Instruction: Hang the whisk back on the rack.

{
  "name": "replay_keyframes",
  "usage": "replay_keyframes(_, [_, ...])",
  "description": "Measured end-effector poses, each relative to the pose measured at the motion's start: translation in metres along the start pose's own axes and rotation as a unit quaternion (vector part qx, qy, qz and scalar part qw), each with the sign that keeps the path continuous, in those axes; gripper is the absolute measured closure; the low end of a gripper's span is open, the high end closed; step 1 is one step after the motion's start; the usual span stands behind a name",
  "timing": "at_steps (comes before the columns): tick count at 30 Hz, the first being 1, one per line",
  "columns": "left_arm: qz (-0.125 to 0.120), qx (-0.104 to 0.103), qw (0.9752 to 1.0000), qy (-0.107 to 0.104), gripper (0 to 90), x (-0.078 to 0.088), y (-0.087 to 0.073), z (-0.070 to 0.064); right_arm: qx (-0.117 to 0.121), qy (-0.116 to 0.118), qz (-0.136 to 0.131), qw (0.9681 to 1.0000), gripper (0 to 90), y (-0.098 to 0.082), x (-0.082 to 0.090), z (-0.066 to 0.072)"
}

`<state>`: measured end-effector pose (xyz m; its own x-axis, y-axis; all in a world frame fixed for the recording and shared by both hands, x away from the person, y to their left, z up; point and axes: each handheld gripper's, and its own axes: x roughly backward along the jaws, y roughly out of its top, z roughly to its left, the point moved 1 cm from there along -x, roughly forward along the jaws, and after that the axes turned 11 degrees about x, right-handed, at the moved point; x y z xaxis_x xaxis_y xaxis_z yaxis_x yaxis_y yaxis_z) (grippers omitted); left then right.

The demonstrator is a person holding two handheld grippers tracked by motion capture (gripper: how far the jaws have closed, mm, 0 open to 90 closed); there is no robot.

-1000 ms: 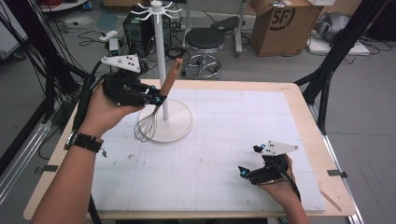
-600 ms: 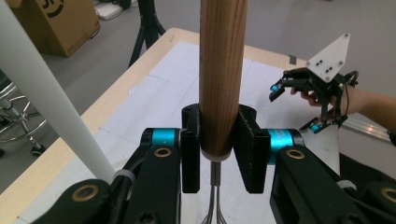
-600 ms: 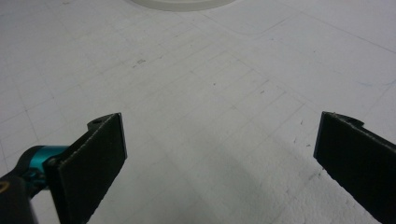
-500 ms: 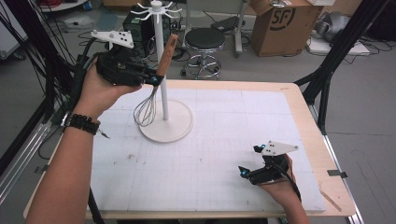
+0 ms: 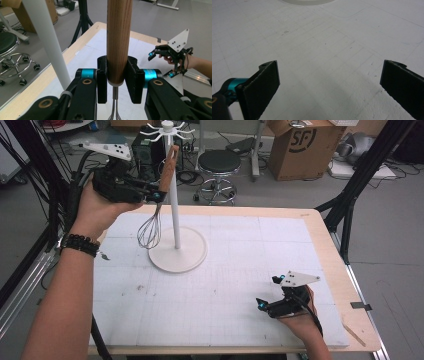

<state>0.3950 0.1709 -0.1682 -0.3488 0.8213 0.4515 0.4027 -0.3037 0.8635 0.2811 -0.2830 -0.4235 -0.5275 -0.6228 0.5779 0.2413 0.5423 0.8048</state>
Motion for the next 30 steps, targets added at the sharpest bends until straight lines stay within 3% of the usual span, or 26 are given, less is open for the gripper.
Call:
replay_keyframes(15, [-0.012, 0.011, 0.9999, -0.003, 73.4, -0.002, 0.007, 0.019, -0.002, -0.004, 0.000, 1.0000, 1.3, -0.001, 0.000, -0.001])
replay_keyframes(30, [-0.009, 0.030, 0.9995, -0.006, 73.2, -0.029, 0.011, 0.029, -0.004, -0.004, -0.001, 1.0000, 1.3, -0.003, 0.003, -0.001])
